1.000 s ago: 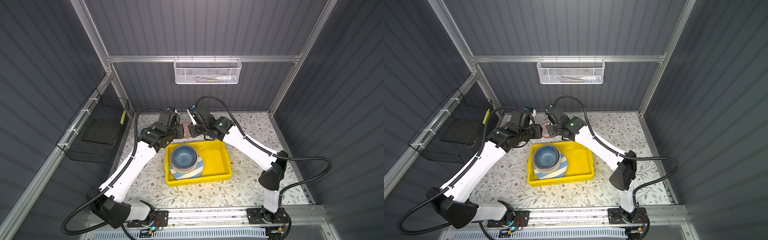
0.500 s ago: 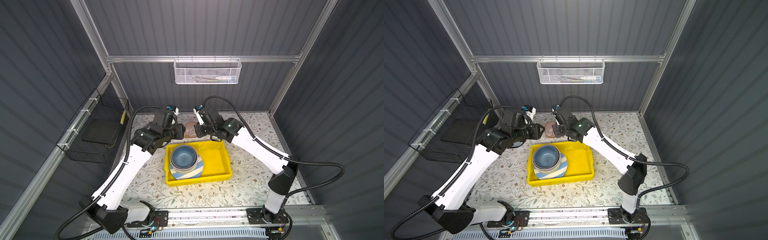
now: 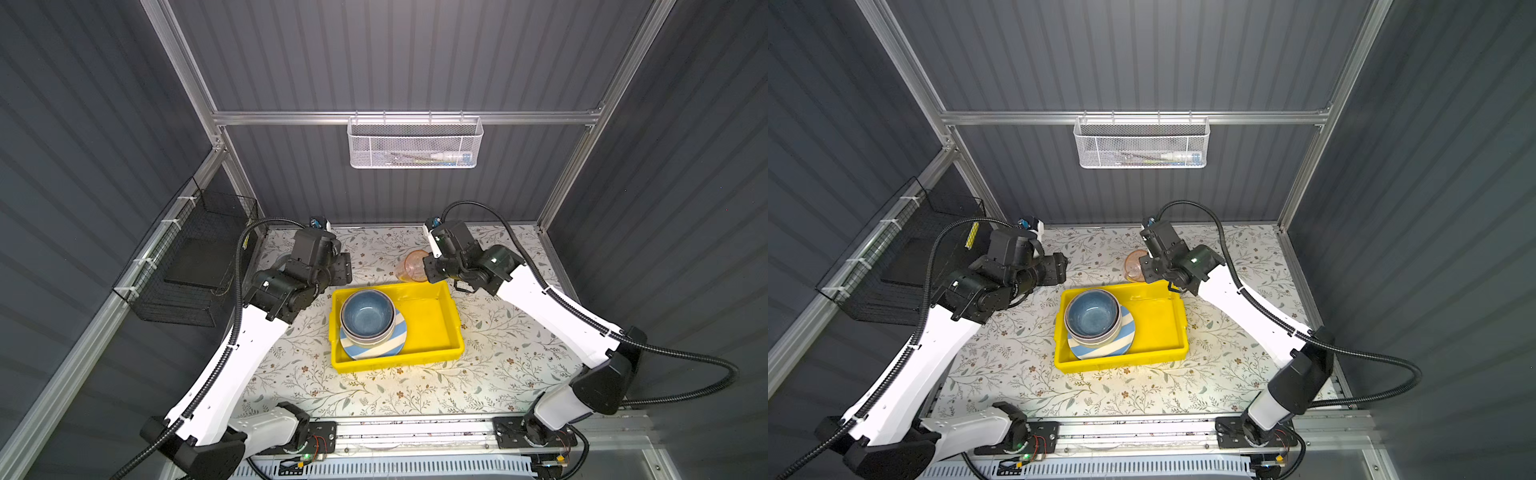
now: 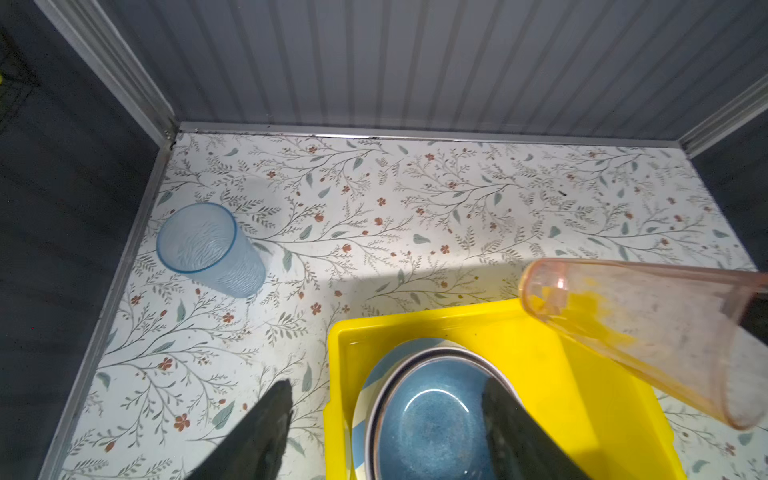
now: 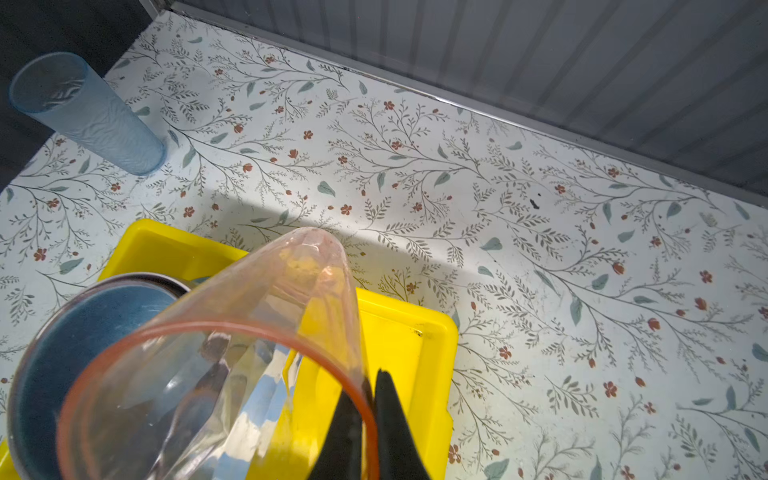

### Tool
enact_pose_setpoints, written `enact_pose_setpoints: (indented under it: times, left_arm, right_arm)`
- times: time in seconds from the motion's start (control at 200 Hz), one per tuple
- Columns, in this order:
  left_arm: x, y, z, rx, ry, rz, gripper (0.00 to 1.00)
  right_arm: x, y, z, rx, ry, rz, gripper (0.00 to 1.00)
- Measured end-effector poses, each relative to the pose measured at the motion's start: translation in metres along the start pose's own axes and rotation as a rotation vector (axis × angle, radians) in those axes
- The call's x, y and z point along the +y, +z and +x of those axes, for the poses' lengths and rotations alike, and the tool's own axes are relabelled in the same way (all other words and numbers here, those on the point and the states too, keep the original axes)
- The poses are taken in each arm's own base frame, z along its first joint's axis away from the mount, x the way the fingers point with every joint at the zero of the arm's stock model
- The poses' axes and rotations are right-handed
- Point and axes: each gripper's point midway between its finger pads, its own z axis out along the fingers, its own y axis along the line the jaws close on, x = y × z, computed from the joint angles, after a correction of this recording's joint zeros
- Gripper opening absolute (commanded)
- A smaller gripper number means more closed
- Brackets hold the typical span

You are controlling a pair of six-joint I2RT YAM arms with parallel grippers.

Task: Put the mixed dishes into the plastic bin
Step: 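Lower the pink cup upright into the bin beside the bowls and open the right gripper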

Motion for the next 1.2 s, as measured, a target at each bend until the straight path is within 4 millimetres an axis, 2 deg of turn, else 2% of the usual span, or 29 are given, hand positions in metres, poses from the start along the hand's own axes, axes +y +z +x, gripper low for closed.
enact_pose_setpoints:
  times: [0.18,0.305,0.46,0.58,0.66,1.071,1.201]
  left_arm:
    - [0.034,0.016,0.011,0.053,-0.049,-0.088,0.74]
    - [0.052,0.019,0.016,0.074,-0.072,-0.137,0.75]
    - [0.054,0.025,0.021,0.102,-0.065,-0.151,0.76]
    - [0.056,0.033,0.038,0.155,-0.052,-0.167,0.76]
    - [0.059,0.035,0.042,0.17,-0.052,-0.176,0.76]
    - [0.064,0.038,0.05,0.201,-0.049,-0.198,0.78]
    - [0.066,0.039,0.051,0.209,-0.05,-0.204,0.78]
  right_arm:
    - [-0.01,0.009,0.027,0.076,-0.005,0.02,0.0]
    - [-0.014,0.015,0.042,0.124,-0.009,0.024,0.0]
    - [-0.014,0.026,0.051,0.163,-0.013,0.024,0.0]
    - [-0.013,0.042,0.062,0.212,-0.022,0.036,0.0]
    - [-0.014,0.05,0.07,0.245,-0.031,0.049,0.0]
    - [-0.046,0.077,0.096,0.355,-0.021,0.177,0.0]
    - [-0.052,0.083,0.098,0.368,-0.005,0.195,0.0]
